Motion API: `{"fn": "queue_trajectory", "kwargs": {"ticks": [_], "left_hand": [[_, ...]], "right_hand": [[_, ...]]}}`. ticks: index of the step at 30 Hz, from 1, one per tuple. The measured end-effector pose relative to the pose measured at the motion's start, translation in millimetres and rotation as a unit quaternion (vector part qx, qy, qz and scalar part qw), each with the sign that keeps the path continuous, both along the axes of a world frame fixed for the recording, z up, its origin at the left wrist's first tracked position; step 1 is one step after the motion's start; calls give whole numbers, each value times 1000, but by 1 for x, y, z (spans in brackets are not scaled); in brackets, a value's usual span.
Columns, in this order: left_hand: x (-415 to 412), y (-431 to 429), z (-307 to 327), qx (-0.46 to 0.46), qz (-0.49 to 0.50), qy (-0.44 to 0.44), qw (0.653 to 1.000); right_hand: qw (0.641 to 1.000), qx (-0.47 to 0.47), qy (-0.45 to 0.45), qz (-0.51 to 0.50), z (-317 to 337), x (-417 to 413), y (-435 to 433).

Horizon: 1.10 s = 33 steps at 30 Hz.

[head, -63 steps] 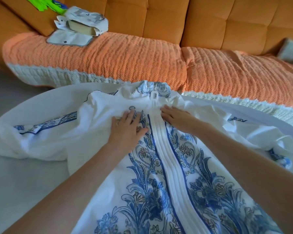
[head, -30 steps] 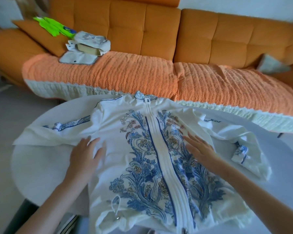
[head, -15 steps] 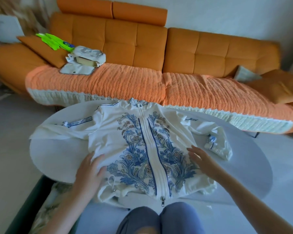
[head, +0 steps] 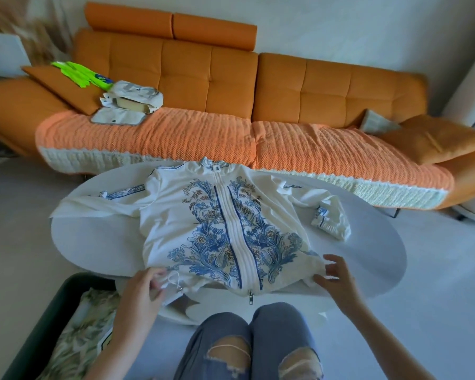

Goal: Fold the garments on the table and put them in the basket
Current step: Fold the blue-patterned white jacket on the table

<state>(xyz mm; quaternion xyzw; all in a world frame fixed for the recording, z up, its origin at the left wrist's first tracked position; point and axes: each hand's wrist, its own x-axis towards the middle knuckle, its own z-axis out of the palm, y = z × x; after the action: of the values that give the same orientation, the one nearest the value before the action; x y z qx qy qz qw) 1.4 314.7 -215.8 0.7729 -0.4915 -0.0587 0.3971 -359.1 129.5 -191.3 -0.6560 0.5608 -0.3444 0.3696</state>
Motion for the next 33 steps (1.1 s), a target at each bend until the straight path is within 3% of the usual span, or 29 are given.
{"fn": "queue_trajectory", "kwargs": {"ticks": [4,6,9,11,16,19,21,24,26,30,33], "left_hand": [[-3,-1,-6,48,15,-37,998],[-8,1,-6,30,30,-40,998],[-7,-1,-3,15,47,-7,999],[-6,0,0,0,49,9,999],[-3,26,13,-98,30,83,991],[3,42,8,-115,-5,57,992],[7,49,-1,-84,-4,16,996],[11,57,-19,36,-22,17,999],[15,59,-30,82,-3,71,994],[18,42,-25,16,72,242,968],[17,19,-19,-10,97,348,933]], "right_hand": [[999,10,-28,-46,-3,11,-3],[997,-7,-30,-71,-1,14,-2],[995,-74,-9,-66,15,16,2],[987,-146,57,-36,27,12,3],[888,-337,307,58,46,-25,-7],[834,-371,392,113,49,-43,-16],[816,-339,429,187,39,-52,-23],[830,-184,444,284,23,-59,-21],[877,-117,384,266,24,-56,-18],[989,-24,110,96,25,-36,-29],[994,95,30,-35,25,-25,-42]]}}
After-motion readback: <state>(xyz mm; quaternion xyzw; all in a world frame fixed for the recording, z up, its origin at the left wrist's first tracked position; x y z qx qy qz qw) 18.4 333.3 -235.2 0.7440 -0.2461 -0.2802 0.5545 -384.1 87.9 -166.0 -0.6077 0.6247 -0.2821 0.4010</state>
